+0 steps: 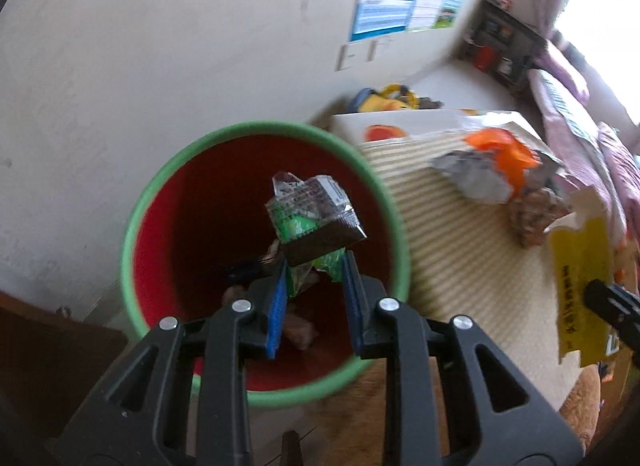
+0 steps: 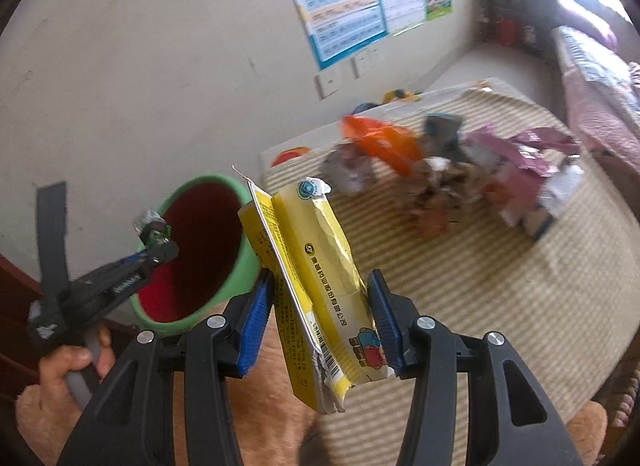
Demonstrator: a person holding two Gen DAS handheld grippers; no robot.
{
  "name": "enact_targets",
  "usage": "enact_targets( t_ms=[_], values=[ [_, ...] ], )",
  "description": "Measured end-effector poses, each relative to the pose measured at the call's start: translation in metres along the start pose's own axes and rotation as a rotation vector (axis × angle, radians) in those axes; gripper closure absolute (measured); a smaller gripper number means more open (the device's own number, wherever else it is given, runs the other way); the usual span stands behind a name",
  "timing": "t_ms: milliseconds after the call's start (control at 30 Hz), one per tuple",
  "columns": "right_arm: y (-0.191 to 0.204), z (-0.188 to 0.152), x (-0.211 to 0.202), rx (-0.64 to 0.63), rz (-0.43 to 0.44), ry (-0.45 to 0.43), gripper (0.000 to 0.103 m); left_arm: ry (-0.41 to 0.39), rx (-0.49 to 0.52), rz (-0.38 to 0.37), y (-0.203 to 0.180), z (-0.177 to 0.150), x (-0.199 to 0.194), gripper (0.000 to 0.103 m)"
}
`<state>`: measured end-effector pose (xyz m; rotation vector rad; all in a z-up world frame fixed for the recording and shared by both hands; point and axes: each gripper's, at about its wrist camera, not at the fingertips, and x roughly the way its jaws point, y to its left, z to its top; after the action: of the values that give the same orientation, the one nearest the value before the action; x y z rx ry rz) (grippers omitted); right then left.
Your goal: Collect trash
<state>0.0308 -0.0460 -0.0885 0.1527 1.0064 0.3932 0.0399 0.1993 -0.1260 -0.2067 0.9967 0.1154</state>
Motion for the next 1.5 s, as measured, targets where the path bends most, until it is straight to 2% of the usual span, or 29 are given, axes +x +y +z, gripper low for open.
enact_targets(
  t_ms=[233, 267, 300, 333, 433, 467, 533, 567, 633, 667, 833, 1000, 1033, 1100, 1133, 1167, 1233, 1367, 1500],
  values=[
    [0.052, 0.029, 0.028, -0.049, 0.151, 0.039, 0.056, 0.019, -0.058, 0.035, 0.033, -0.004, 0.010, 0.079],
    [0.059, 0.031, 0.032, -0.056, 0.164, 0.045, 0.055, 0.022, -0.066, 0.043, 0.037, -0.006, 0.010, 0.076],
    [0.067, 0.033, 0.038, -0.065, 0.181, 0.055, 0.055, 0.023, -0.073, 0.047, 0.038, -0.006, 0.011, 0.064],
    [0.075, 0.035, 0.043, -0.074, 0.193, 0.061, 0.053, 0.024, -0.085, 0.056, 0.042, -0.007, 0.012, 0.045],
    [0.090, 0.037, 0.053, -0.089, 0.221, 0.069, 0.048, 0.017, -0.135, 0.072, 0.055, -0.009, 0.012, 0.036],
    [0.094, 0.038, 0.058, -0.087, 0.241, 0.078, 0.038, 0.023, -0.149, 0.079, 0.059, -0.010, 0.013, 0.032],
    [0.097, 0.041, 0.062, -0.071, 0.257, 0.079, 0.026, 0.019, -0.161, 0.080, 0.062, -0.011, 0.013, 0.028],
    [0.096, 0.041, 0.061, -0.070, 0.256, 0.074, 0.025, 0.022, -0.165, 0.080, 0.063, -0.011, 0.014, 0.027],
    [0.091, 0.044, 0.059, -0.081, 0.219, 0.058, 0.025, 0.028, -0.165, 0.080, 0.064, -0.012, 0.016, 0.026],
    [0.084, 0.049, 0.058, -0.090, 0.173, 0.036, 0.026, 0.029, -0.164, 0.079, 0.063, -0.012, 0.017, 0.026],
    [0.028, 0.082, 0.045, -0.084, -0.148, -0.122, 0.026, 0.036, -0.168, 0.056, 0.059, -0.012, 0.020, 0.025],
    [-0.010, 0.115, 0.078, -0.085, -0.288, -0.062, 0.026, 0.047, -0.126, 0.045, 0.043, -0.014, 0.022, 0.025],
    [-0.015, 0.118, 0.087, -0.098, -0.311, -0.045, 0.030, 0.052, -0.114, 0.041, 0.039, -0.015, 0.022, 0.025],
    [-0.026, 0.120, 0.107, -0.115, -0.327, 0.001, 0.049, 0.054, -0.104, 0.033, 0.034, -0.016, 0.020, 0.025],
    [-0.029, 0.116, 0.111, -0.113, -0.315, 0.023, 0.075, 0.054, -0.095, 0.028, 0.031, -0.016, 0.018, 0.025],
    [-0.035, 0.114, 0.115, -0.097, -0.286, 0.050, 0.080, 0.053, -0.088, 0.026, 0.029, -0.016, 0.017, 0.025],
    [-0.038, 0.106, 0.103, -0.082, -0.261, 0.025, 0.081, 0.046, -0.066, 0.028, 0.023, -0.016, 0.015, 0.025],
    [-0.038, 0.071, 0.050, -0.085, -0.167, -0.053, 0.081, 0.066, -0.057, 0.032, 0.014, -0.015, 0.021, 0.025],
    [-0.039, 0.020, 0.009, -0.127, -0.148, -0.042, 0.079, 0.061, -0.018, 0.007, -0.013, -0.010, 0.022, 0.025]
  ],
)
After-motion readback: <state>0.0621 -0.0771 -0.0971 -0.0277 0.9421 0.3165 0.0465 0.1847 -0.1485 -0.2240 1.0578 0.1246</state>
